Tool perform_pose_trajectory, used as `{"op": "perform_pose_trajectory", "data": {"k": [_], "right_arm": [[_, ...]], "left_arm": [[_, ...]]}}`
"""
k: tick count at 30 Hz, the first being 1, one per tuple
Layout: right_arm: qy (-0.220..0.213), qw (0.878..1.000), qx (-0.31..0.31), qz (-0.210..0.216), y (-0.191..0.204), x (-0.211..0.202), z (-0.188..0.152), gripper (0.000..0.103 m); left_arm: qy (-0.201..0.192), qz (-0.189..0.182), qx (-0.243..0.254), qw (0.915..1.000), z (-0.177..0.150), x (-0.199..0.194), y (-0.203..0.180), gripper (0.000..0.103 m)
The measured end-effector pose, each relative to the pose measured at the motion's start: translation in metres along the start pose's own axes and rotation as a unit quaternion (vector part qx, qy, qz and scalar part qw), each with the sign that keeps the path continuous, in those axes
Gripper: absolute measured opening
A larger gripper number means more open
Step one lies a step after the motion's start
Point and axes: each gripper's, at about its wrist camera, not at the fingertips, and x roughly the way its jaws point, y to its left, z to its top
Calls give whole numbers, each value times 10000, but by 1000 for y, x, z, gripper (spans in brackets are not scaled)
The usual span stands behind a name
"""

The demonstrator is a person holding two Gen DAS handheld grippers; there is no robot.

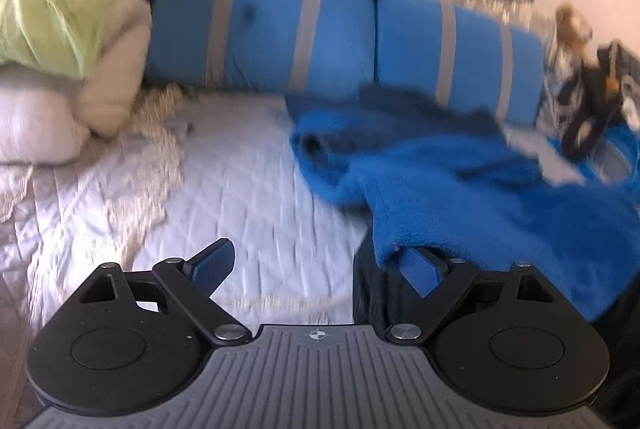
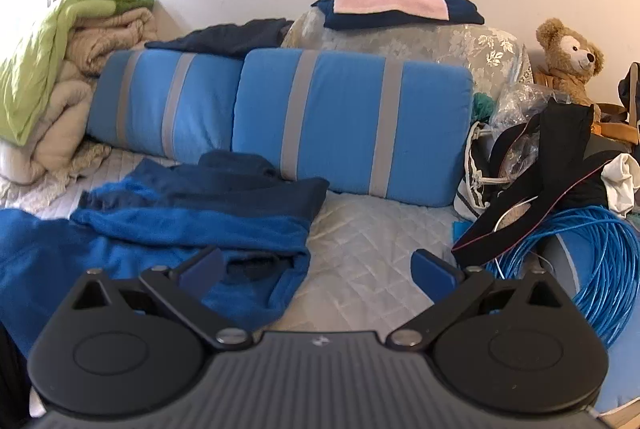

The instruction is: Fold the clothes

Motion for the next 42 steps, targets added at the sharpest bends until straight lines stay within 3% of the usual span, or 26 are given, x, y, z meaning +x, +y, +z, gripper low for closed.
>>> {"op": "perform_pose_trajectory", "data": {"k": [5, 9, 15, 22, 27, 30, 34, 42], "right_arm": [[130, 9999, 40, -37, 1, -6, -11, 103], [191, 9996, 180, -86, -1, -11, -18, 103], [307, 9987, 397, -98, -2, -13, -28, 103], [454, 9970, 607, -122, -1, -13, -45, 103], [491, 9940, 967, -112, -6, -16, -55, 103], [581, 9935, 978, -94, -4, -17, -64, 103], [725, 9935, 881, -39, 3, -18, -77, 103], [1087, 9923, 200, 555, 31, -17, -102, 103]], "left_arm": [[-490, 313, 441, 9973, 8, -3, -18, 85], [-515, 466, 1254, 9897, 14, 5, -44, 54], [-743, 480, 1923, 9773, 15, 10, -62, 49], [-877, 332, 2229, 9703, 21, 8, -70, 49], [-669, 141, 2314, 9704, 24, 16, -71, 20], [-641, 152, 2424, 9679, 24, 15, -77, 12], [-490, 665, 2545, 9635, 24, 19, -85, 10], [-375, 650, 2342, 9693, 28, 21, -78, 9]]}}
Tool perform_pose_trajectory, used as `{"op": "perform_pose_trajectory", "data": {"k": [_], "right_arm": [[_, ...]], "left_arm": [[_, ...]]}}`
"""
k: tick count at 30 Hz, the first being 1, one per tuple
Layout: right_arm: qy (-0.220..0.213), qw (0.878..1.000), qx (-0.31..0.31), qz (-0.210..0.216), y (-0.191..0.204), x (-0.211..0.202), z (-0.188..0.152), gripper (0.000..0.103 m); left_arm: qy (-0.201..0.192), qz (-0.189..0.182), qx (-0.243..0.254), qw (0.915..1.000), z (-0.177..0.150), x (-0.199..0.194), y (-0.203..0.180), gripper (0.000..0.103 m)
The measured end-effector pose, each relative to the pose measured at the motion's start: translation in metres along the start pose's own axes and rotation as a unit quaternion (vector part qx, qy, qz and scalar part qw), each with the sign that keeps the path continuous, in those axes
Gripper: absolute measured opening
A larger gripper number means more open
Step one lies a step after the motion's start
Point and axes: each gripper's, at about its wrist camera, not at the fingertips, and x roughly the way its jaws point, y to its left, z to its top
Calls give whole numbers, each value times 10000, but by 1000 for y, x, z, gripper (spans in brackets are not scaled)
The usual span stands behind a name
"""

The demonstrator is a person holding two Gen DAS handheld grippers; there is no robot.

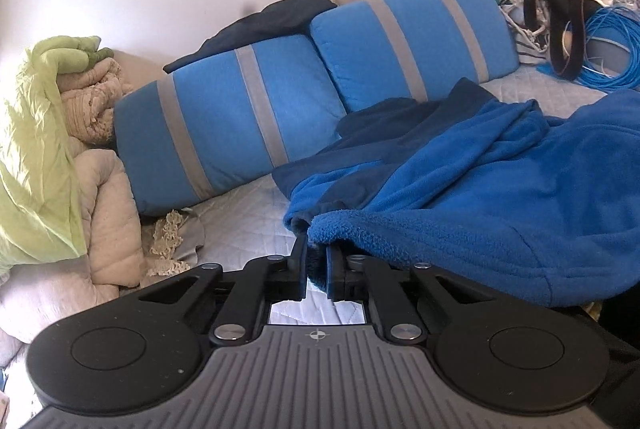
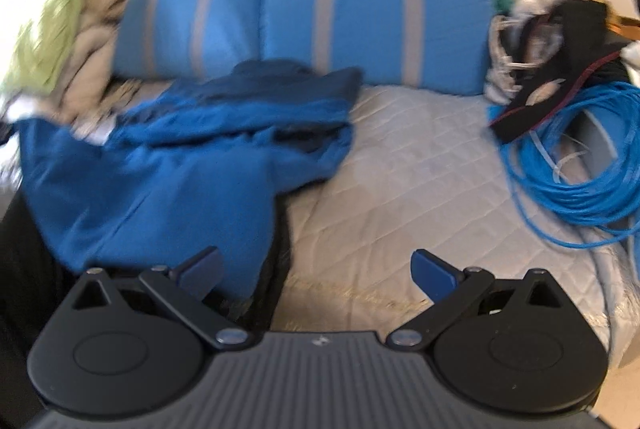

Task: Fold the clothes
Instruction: 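Grasp the blue fleece hoodie edge with the left gripper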

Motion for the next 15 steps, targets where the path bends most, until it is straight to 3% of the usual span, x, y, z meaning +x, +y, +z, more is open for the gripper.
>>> {"op": "perform_pose_trajectory", "data": {"k": [4, 7, 15], "right_arm": [[89, 9986, -521, -56, 22, 11, -12, 103], [-100, 9964, -783, -325, 35, 16, -17, 100], [-689, 9829, -1240, -1177, 54, 26, -14, 80]], "left_arm": [[48, -20, -82, 10000, -1, 1, 2, 9], [86, -25, -130, 9999, -2, 2, 3, 9], [245, -61, -337, 9991, -6, 5, 8, 9]]}}
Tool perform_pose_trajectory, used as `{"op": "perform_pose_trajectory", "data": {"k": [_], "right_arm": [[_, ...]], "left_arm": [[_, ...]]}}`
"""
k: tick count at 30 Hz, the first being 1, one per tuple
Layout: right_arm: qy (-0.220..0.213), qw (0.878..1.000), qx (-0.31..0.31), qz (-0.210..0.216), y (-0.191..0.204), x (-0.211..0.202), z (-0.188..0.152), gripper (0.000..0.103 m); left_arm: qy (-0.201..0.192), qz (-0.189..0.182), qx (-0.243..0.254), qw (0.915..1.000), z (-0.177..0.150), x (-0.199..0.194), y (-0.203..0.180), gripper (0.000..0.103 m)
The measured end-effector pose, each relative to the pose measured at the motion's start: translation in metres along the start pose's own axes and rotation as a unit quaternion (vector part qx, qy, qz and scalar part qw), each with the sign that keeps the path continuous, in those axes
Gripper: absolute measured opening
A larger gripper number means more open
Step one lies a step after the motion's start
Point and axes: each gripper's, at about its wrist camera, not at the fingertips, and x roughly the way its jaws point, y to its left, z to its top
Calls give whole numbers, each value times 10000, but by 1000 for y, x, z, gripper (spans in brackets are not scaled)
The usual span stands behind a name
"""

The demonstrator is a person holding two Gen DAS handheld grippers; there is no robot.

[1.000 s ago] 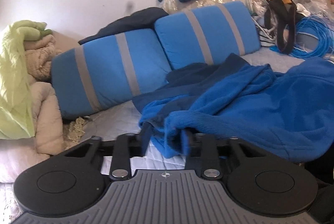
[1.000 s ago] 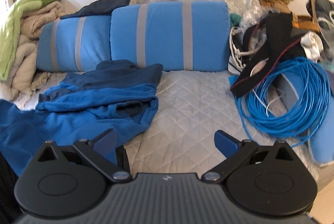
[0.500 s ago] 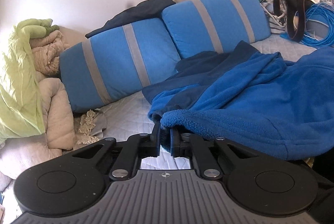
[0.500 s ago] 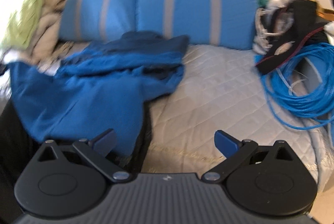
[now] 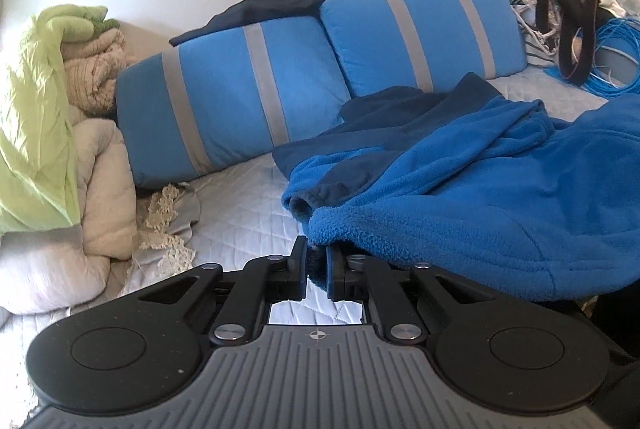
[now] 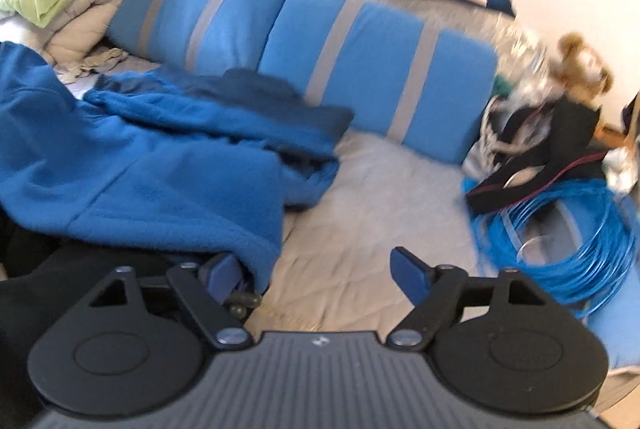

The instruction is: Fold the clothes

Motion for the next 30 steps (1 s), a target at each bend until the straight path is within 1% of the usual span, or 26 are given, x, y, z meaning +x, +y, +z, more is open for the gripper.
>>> {"op": "perform_pose_trajectory", "data": {"k": [3, 4, 9, 12, 13, 14, 15, 17, 18, 20, 22, 27, 30], "right_arm": [[17, 9994, -315, -127, 10, 5, 2, 72], [34, 9994, -337, -104, 11, 8, 3, 67], [105, 9997, -227, 21, 13, 18, 1, 57], [196, 9986, -490, 77, 20, 20, 1, 50], [235, 9982, -533, 116, 21, 21, 2, 46], [277, 9979, -557, 167, 21, 21, 4, 41], [314, 9975, -598, 200, 22, 21, 5, 39], [364, 9963, -744, 207, 25, 21, 8, 30], [387, 9956, -825, 207, 27, 22, 9, 28], [415, 9934, -1056, 144, 32, 22, 11, 21], [420, 9904, -1313, 75, 35, 21, 14, 17], [304, 9843, -1740, -49, 32, 14, 23, 17], [193, 9804, -1948, -218, 27, 9, 30, 17]], "left_arm": [[36, -7, -54, 10000, -2, 1, 1, 9], [42, -7, -62, 10000, -2, 2, 1, 9], [79, 0, -78, 9999, -4, 4, 1, 9], [125, 20, -31, 9999, -7, 4, 1, 9], [136, 27, -11, 9999, -8, 4, 1, 9], [142, 48, 30, 9999, -9, 3, 0, 10], [147, 68, 72, 9998, -10, 3, -1, 10], [158, 110, 154, 9997, -12, 3, -2, 10], [162, 133, 203, 9996, -12, 3, -3, 10], [164, 229, 421, 9987, -14, 3, -9, 10], [157, 329, 601, 9975, -13, 3, -12, 10], [62, 437, 659, 9969, -12, -2, -12, 10], [27, 488, 630, 9968, -12, -5, -10, 9]]}}
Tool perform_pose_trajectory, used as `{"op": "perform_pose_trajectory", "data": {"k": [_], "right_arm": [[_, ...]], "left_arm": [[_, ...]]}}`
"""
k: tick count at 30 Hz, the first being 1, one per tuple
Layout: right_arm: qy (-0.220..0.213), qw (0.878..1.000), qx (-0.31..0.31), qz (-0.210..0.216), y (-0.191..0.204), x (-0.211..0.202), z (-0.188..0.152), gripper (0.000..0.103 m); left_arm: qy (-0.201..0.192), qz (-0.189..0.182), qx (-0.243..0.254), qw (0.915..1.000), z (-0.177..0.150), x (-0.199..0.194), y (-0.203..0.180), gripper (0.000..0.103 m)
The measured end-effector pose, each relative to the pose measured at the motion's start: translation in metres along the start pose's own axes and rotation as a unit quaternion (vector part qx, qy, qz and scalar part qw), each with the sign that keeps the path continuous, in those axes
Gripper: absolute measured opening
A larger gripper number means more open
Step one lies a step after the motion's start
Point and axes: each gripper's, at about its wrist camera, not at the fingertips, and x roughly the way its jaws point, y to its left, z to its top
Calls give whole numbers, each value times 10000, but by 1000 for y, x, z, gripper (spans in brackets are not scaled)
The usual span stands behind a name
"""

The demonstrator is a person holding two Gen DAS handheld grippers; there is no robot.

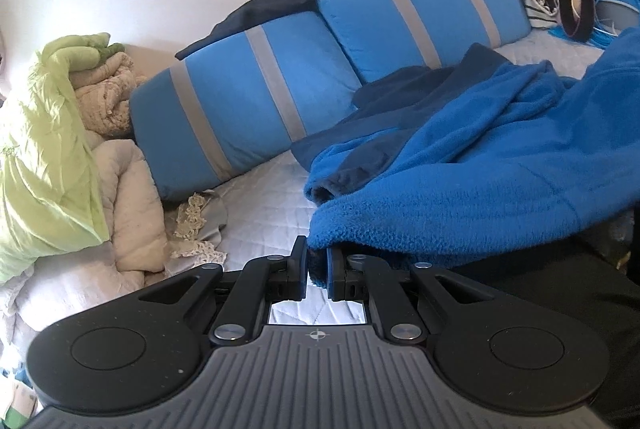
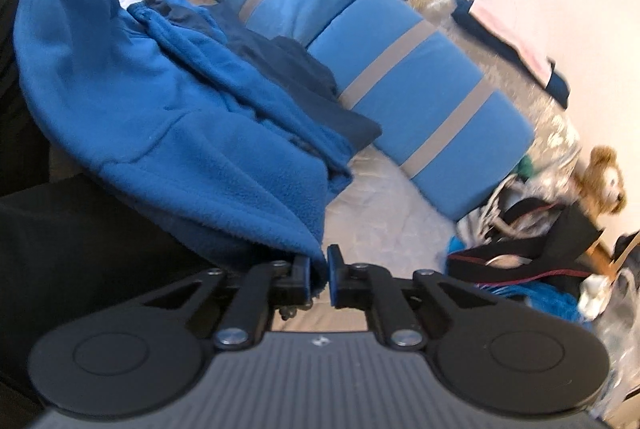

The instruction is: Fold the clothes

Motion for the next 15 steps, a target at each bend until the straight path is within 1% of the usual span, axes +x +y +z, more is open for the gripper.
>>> {"op": "perform_pose_trajectory", "data": {"k": [2, 5, 9, 15], "right_arm": [[-63, 9998, -128, -154, -5, -3, 3, 18], [-234, 9982, -351, -416, -12, -12, 7, 17], [-441, 9953, -535, -671, -24, -24, 15, 16], [-735, 9903, -786, -876, -36, -40, 30, 16]], "left_arm": [[-24, 84, 69, 9999, -1, -4, 0, 9], [-248, 373, 470, 9979, -2, -15, -5, 9], [-634, 718, 1125, 9890, -1, -32, -8, 9], [-924, 1058, 1519, 9784, 6, -45, -7, 8]]}}
